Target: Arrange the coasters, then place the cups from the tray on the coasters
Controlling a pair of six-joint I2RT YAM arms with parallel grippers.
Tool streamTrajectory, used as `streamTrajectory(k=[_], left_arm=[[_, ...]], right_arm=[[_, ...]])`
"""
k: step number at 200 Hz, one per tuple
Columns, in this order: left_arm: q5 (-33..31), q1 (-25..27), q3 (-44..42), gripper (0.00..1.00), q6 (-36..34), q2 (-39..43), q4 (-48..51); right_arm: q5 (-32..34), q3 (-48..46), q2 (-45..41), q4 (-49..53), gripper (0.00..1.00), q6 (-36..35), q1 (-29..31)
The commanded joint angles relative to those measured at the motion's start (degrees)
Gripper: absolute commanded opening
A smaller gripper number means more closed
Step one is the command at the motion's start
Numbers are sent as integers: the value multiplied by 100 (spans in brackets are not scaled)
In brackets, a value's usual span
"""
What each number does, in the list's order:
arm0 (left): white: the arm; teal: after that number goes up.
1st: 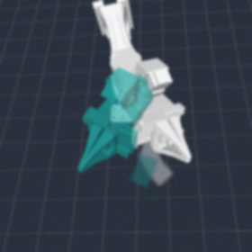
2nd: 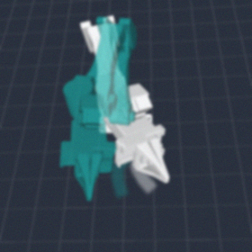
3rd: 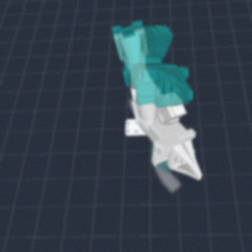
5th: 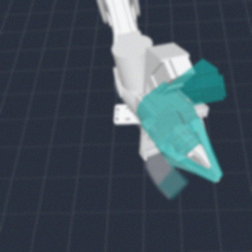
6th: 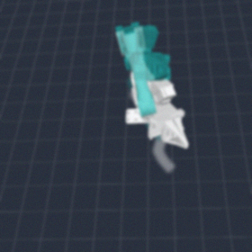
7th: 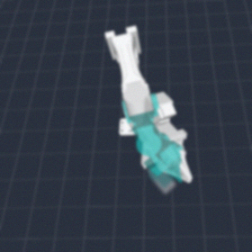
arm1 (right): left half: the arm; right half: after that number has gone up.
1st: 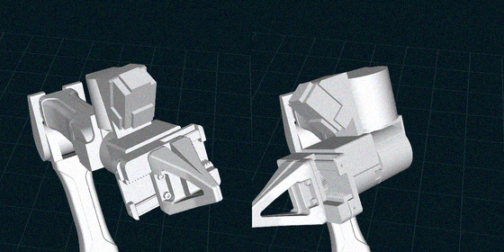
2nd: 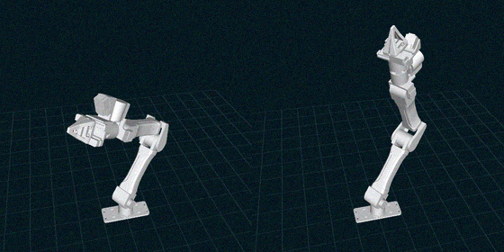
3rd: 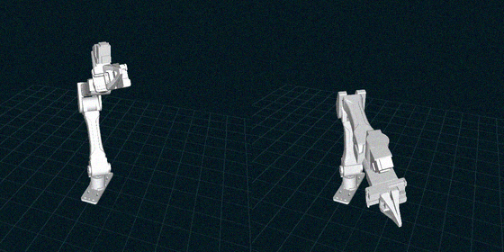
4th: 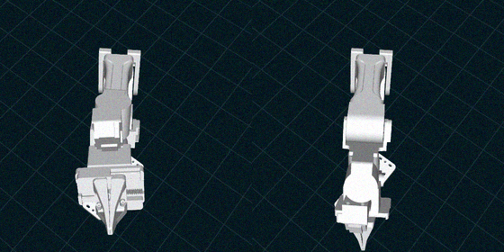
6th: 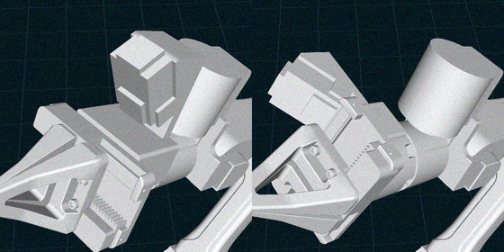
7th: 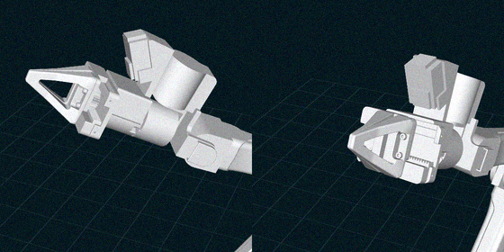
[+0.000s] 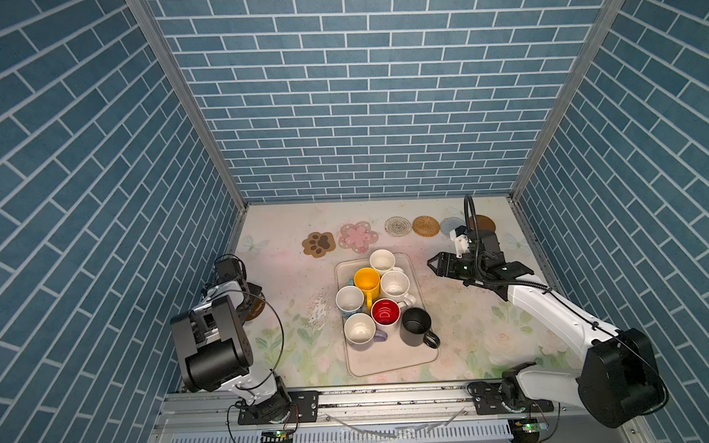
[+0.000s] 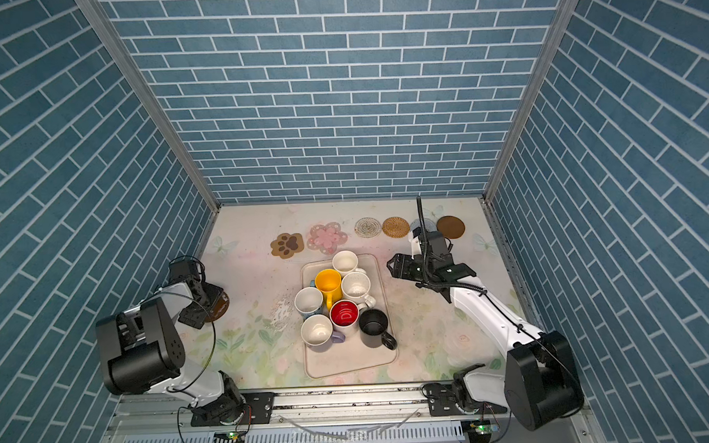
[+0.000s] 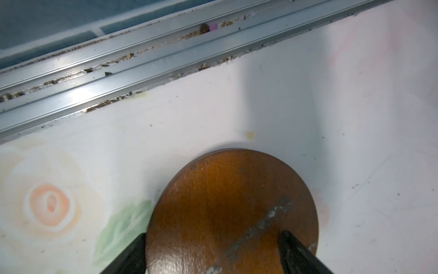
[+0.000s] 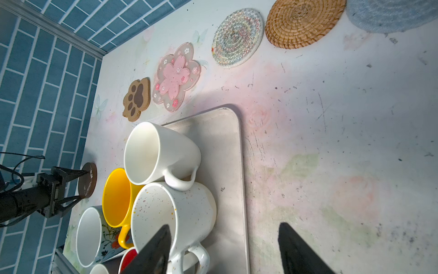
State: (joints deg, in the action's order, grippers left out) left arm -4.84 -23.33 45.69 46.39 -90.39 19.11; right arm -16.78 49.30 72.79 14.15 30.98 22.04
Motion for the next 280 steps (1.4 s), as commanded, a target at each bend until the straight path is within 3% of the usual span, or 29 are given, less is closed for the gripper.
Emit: streamTrajectory(k=[1,71,128,209,280], left_arm=[[504,162,29,84,33,-467,70],[231,850,1257,84,90,-1417,341],[354,1210,2536,84,186,-2281,690],[335,1556,4229,82,462,-3500,1179],[282,1744,5177,81,598,-4056,1477]], right_arm=[[-36,333,62,-61,72,-189,-42],[-89,698,539,-52,72,-209,-121],[-79,1106,888,-35,72,-207,-240],[-159,1465,1288,-58,72,-215,-485],[-265,1562,1384,13,72,-222,-715]])
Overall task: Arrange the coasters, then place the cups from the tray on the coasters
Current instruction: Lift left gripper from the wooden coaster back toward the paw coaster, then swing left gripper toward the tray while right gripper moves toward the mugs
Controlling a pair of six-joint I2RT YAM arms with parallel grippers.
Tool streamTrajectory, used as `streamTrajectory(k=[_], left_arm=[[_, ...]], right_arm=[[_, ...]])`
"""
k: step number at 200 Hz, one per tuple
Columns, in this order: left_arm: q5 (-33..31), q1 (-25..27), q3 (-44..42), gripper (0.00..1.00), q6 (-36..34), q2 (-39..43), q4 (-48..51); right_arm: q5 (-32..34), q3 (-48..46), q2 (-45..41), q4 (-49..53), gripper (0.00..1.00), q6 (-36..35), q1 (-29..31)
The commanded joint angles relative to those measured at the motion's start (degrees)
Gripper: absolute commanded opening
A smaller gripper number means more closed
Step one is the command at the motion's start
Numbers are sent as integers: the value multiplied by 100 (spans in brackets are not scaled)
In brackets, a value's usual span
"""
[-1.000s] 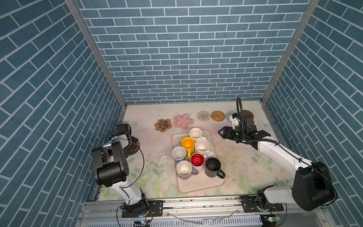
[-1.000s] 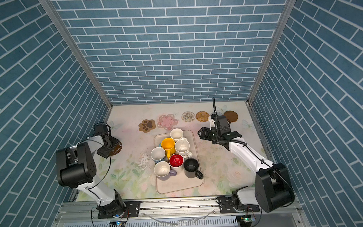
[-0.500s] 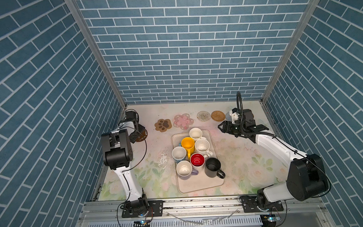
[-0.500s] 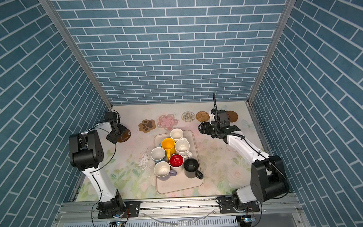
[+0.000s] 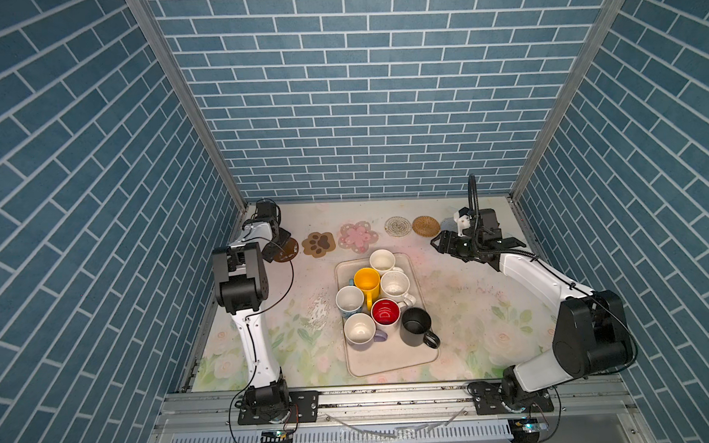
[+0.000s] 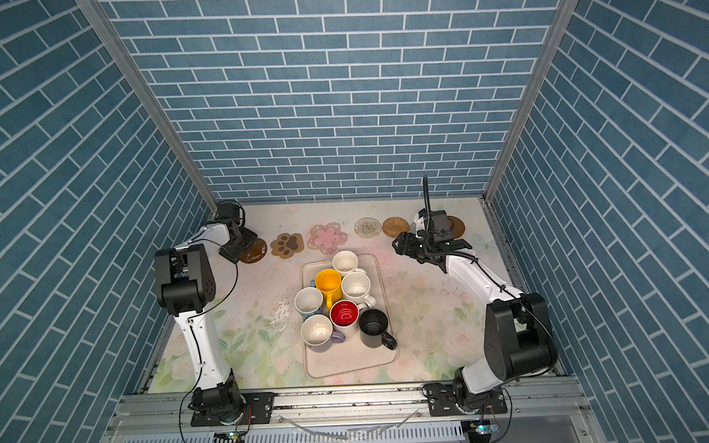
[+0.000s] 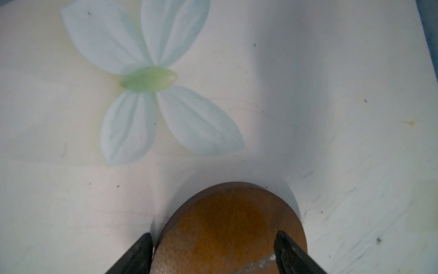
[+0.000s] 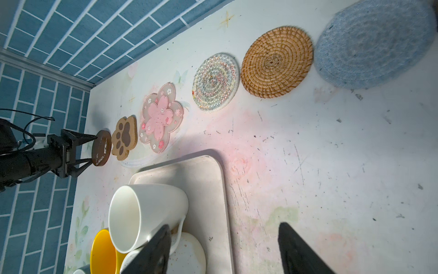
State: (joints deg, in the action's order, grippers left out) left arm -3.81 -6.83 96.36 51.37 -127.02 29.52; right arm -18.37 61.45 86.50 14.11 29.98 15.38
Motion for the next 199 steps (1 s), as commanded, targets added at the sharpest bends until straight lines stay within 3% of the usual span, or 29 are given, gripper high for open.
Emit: streamTrajectory(k=[1,72,117,158,199], left_arm=[[179,94,120,81,96,-393,443],[284,94,58,91,-687,446,430],[417,198,-699,99,-1389,1578,157],[523,390,-1651,99,-1658,2672,45],[193,903,-2643,99,-1884,3968,65]], right_arm=[[-105,344,10,19,72,-123,-55],[-61,499,-209,288,72,-235,-85],[61,274,-633,676,68,-396,-79],[53,-60,-1196,1024,66,-467,-5],[316,-341,-1577,1414,67,-608,283]])
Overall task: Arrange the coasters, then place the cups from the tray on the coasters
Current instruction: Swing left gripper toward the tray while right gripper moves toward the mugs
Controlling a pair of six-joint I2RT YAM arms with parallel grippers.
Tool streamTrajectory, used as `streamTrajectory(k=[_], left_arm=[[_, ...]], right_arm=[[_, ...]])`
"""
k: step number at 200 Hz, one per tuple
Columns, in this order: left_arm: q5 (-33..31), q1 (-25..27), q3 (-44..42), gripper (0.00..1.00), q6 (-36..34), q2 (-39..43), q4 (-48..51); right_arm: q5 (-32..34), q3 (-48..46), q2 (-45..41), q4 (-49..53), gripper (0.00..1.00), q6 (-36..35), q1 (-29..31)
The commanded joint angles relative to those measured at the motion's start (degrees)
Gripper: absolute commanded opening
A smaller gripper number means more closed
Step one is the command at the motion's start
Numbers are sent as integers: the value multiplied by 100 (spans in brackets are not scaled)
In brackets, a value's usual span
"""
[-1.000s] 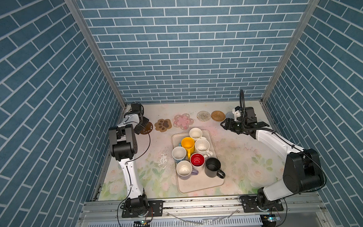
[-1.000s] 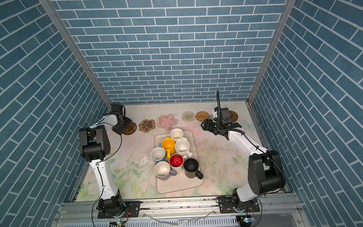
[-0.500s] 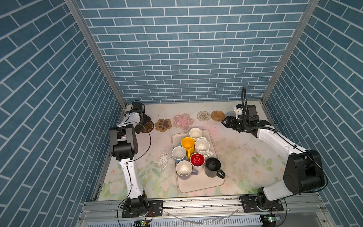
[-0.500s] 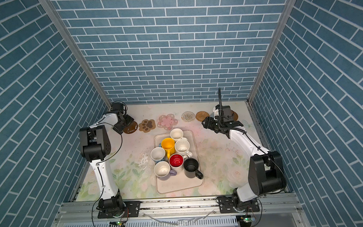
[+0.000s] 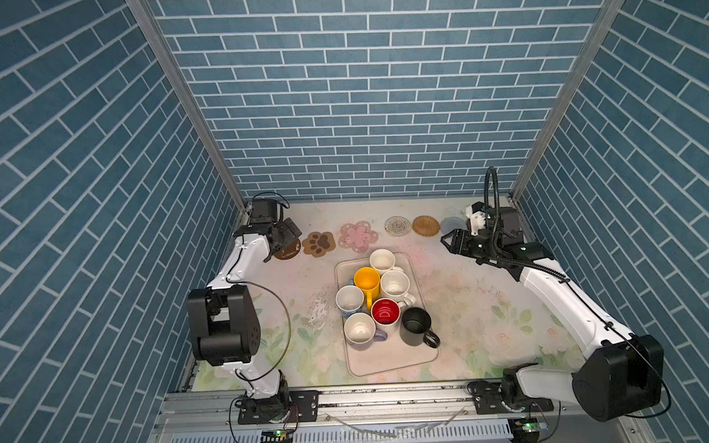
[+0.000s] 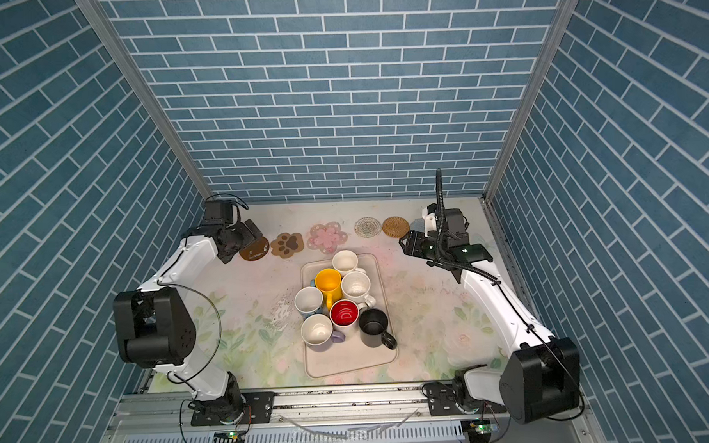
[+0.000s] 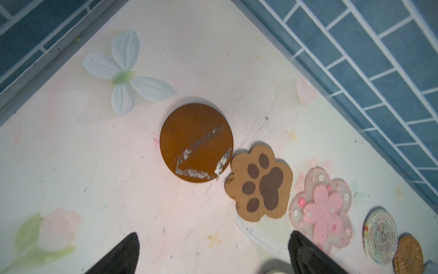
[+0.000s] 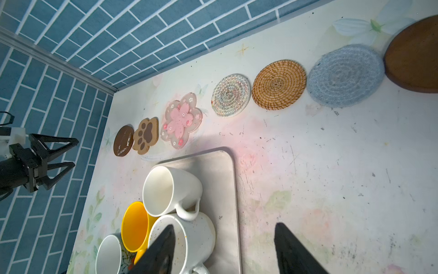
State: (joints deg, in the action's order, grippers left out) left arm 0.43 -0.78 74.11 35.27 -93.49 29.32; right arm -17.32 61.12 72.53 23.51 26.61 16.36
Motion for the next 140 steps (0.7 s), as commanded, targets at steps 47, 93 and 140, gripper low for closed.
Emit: streamTrajectory(k=[47,93,140], left_arm=[[-576,1248,-1601,99,-204,2265,-67],[-745,2136,-2781,99,173,3476,-363],[-946,2875,-3150,99,76,3911,-52]], right_arm=[[499,-507,-150,962,52,-424,671],[691,-786,-156,1088,50,-447,1130],[699,-771,73,1111,51,-500,1563]])
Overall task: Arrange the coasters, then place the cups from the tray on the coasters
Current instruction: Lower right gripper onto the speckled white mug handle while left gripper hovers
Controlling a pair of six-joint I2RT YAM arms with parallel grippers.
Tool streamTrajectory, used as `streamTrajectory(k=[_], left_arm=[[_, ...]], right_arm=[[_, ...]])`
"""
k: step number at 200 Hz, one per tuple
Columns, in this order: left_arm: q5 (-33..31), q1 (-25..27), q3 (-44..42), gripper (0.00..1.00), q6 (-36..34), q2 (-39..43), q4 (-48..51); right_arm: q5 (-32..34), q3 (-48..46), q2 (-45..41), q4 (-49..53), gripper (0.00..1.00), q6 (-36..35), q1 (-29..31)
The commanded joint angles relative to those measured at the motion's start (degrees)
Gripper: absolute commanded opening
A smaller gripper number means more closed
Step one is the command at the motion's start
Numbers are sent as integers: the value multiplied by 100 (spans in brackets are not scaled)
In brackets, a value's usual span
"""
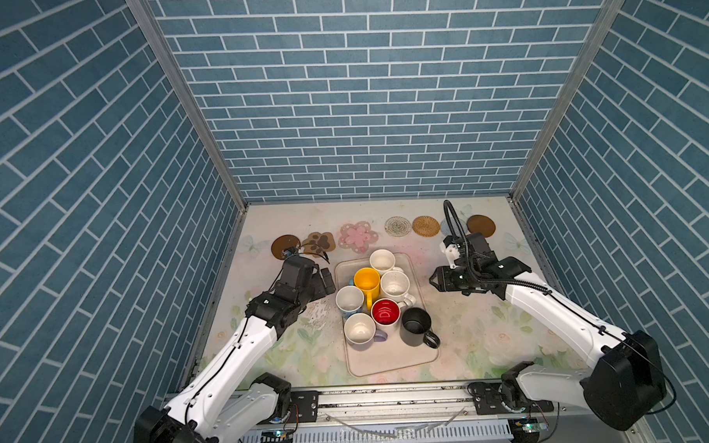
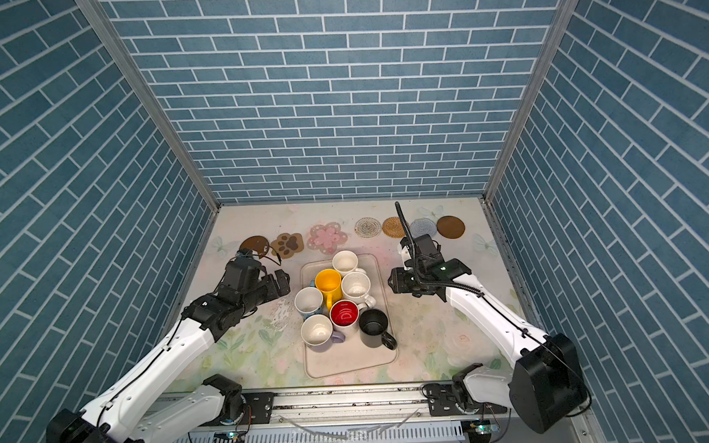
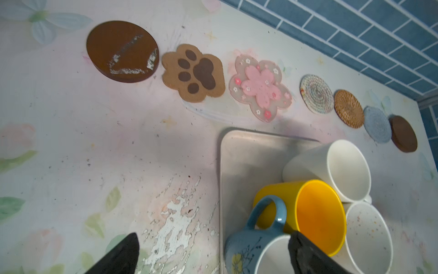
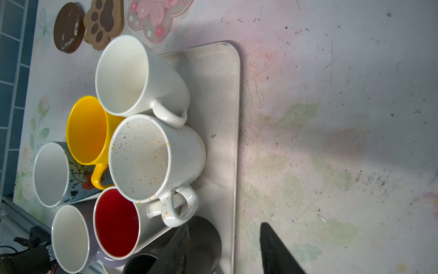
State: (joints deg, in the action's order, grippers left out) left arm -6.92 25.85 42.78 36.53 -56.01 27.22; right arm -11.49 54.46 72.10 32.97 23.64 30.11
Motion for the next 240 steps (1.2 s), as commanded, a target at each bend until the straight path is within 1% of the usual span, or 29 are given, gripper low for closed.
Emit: streamTrajectory(k=[1,21,45,67,79,95,137,173,199,217,240], left_arm=[[-208,221,-17,99,-54,170,168],[-215,364,-69,99,-184,387,347],[-161,395,10,99,-354,593,695],[-138,429,165,99,-495,733,997],[-135,429,221,99,-554,799,1092],[-119,430,297,99,-619,823,1162],[-117,439,378,99,-752,849,1253],[-124,440,275,99,-692,968,1169],[-117,439,257,99,-683,937,1103],[-127,443,298,99,-707,880,1051],[-163,444,438,99,-777,710,1068]], right_arm=[[118,-99,123,170,52,-207,197],[111,-34,222,217,55,-378,390],[162,135,462,310,57,-569,550],[227,288,726,297,57,-688,659],[218,354,859,248,55,-749,719],[218,437,1016,229,54,-848,822],[282,625,1310,227,54,-1018,979],[400,856,1329,452,55,-1089,1011],[341,968,1166,597,54,-1127,1016],[280,1021,1079,687,50,-1175,1019],[185,1035,1119,762,48,-1219,1082]])
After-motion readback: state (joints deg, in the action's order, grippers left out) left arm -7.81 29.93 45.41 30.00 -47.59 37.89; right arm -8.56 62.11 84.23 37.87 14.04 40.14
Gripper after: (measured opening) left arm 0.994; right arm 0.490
